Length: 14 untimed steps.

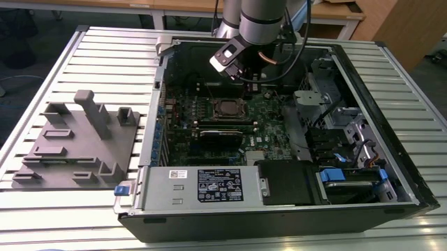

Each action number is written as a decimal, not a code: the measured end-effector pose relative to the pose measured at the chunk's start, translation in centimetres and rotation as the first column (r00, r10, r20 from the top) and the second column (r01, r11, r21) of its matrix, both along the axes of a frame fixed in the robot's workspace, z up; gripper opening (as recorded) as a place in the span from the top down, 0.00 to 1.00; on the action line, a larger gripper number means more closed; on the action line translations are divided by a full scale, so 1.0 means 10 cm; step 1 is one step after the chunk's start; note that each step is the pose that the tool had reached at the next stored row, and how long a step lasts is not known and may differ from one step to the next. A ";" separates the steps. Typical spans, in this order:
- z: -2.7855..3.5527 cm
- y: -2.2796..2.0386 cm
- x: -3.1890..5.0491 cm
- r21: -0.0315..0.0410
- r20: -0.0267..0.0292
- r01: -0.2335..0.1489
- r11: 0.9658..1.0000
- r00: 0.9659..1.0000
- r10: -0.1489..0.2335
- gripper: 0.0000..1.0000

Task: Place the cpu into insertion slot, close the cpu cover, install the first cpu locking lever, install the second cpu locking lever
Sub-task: 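Close the cpu cover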

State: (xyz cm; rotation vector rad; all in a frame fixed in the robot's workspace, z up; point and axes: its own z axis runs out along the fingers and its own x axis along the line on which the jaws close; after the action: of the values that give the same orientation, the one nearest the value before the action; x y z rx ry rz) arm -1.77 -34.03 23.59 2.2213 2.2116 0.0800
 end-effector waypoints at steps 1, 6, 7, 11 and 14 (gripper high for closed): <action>0.000 0.000 -0.002 0.000 0.000 0.000 1.000 1.000 0.000 0.89; 0.000 0.000 -0.025 0.000 0.000 0.000 1.000 1.000 0.000 0.89; 0.000 0.000 -0.032 0.000 0.000 0.000 1.000 1.000 0.000 0.89; 0.000 0.000 -0.051 0.000 0.001 0.000 1.000 1.000 0.000 0.89; -0.001 0.000 -0.066 0.000 0.001 0.000 1.000 1.000 0.000 0.89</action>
State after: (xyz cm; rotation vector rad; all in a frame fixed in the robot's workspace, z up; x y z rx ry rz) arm -2.43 -34.03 23.59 2.2209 2.2113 0.0808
